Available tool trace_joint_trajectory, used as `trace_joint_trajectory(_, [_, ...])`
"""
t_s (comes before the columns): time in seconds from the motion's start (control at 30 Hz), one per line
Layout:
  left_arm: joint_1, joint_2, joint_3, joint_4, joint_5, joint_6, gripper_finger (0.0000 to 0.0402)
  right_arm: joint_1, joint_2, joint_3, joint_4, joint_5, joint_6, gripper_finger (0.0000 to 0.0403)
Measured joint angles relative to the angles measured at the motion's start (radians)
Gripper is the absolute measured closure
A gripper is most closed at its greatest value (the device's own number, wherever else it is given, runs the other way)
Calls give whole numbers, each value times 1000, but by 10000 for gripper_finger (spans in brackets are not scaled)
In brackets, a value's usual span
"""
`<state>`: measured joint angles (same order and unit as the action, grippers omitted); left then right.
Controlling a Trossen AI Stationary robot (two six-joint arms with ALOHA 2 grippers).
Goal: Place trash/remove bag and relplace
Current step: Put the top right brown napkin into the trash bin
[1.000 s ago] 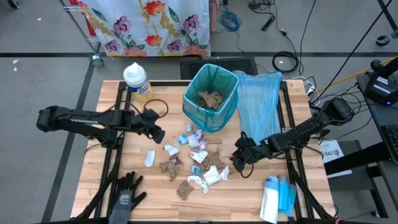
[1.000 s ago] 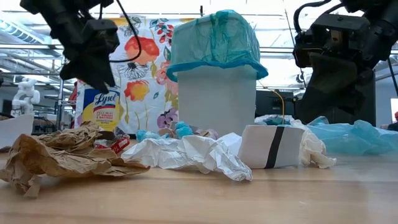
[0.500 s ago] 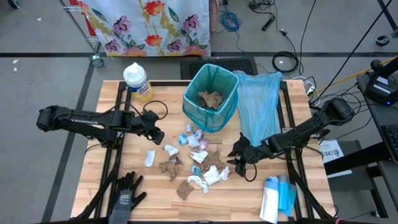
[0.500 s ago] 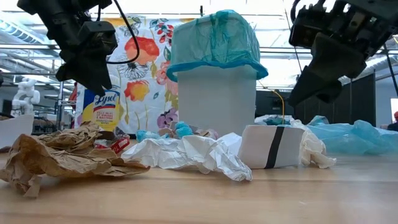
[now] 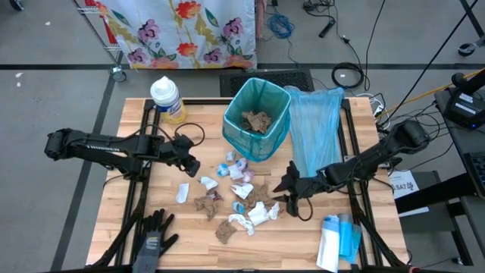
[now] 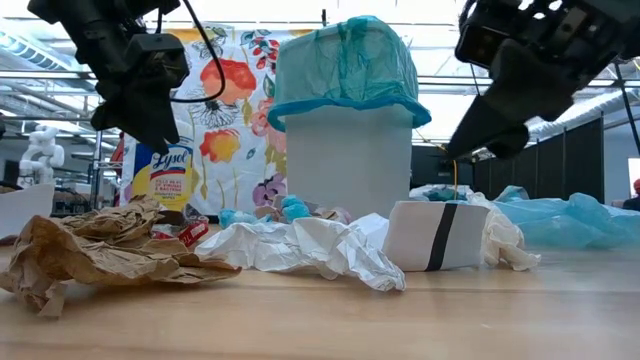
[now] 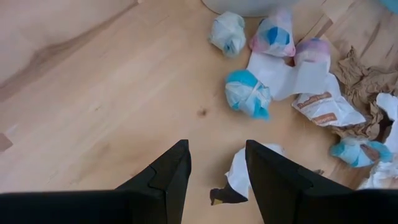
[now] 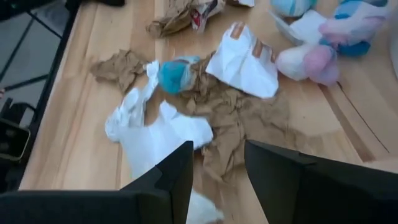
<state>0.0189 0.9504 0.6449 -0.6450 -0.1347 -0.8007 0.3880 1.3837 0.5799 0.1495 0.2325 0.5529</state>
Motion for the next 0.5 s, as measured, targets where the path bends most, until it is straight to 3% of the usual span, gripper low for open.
trace_joint_trajectory(0.33, [0,0,0,0,0,58,244,-56,198,197,-109,1,-288,268])
trace_joint_trajectory(0.5, [0,0,0,-1,0,58,244,-114,297,288,-201,-24,-299,268])
